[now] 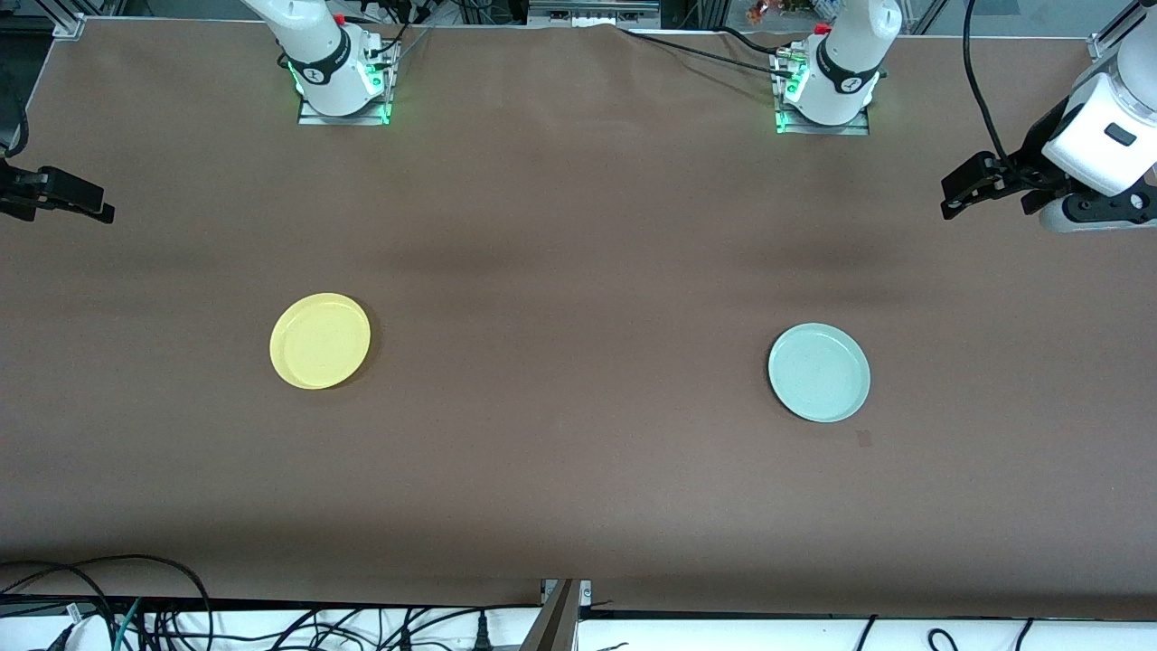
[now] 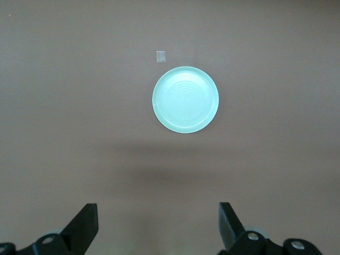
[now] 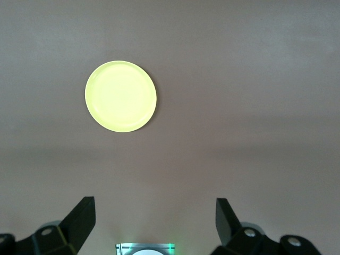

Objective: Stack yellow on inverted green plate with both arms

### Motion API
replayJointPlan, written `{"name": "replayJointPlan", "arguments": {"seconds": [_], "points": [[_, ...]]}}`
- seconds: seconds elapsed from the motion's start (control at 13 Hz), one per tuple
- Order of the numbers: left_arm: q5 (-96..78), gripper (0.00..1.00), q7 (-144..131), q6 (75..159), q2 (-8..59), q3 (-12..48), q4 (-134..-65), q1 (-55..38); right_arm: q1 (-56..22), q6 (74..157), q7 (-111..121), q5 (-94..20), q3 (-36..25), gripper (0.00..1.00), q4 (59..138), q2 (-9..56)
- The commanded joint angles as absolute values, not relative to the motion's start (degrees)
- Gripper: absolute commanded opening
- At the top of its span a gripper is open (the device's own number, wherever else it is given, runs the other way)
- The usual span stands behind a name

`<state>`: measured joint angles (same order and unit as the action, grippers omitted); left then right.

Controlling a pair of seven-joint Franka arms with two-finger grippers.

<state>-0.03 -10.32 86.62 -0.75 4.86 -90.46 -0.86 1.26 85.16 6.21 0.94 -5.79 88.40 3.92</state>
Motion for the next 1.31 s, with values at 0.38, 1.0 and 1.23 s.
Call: {"name": "replayJointPlan", "arguments": {"seconds": [0.38,1.0,1.23], "points": [[-0.2,1.00,-10.7,86.7,-0.3,6.0,-89.2,-0.6,1.5,84.3,6.4,0.8,-6.0,1.00,87.8,3.8],[0.5,1.00,-10.2,86.9,0.1,6.3,-89.3,-1.1,1.5,84.2,6.4,0.8,-6.0,1.00,87.8,3.8],[0.5,1.00,-10.0,87.0,0.3,6.3,-89.2,-1.0,1.5,84.2,6.5,0.9,-6.0,1.00,87.8,3.8]]}}
